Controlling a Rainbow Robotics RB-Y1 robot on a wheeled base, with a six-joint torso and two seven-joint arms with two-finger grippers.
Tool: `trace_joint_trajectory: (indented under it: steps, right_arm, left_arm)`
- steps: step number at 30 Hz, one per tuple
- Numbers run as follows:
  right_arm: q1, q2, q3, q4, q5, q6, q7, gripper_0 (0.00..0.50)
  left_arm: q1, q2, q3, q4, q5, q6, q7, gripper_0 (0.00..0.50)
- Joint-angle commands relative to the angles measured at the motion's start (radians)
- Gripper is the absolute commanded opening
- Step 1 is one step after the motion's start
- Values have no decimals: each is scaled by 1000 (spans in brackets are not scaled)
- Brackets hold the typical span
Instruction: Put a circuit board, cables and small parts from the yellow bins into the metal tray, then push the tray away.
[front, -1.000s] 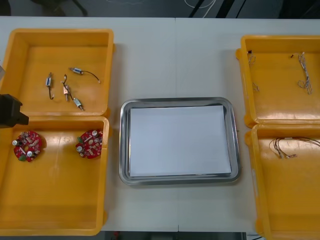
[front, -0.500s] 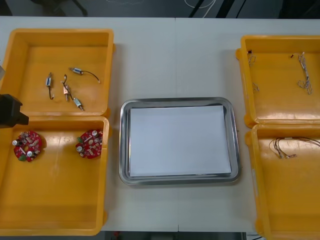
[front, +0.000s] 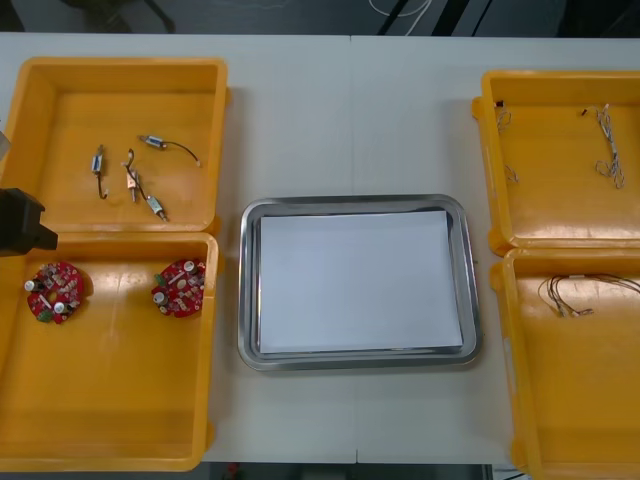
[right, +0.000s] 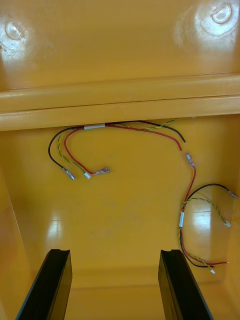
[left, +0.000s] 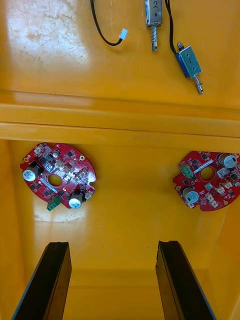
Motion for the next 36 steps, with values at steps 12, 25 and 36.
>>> trace_joint_trajectory:
  steps: [12,25,36]
  right_arm:
    - [38,-12,-10,-26,8,2,-36,500]
    - [197,-54,-24,-26,-1,-151,-11,500]
    - [372,-129,6,0,-11,-431,38,500]
  left_arm:
    - [-32,31,-11,-4,8,5,-58,500]
    - [21,-18,-37,10,6,5,-92,500]
    - [152,56,-44,19,42,-129,-285,500]
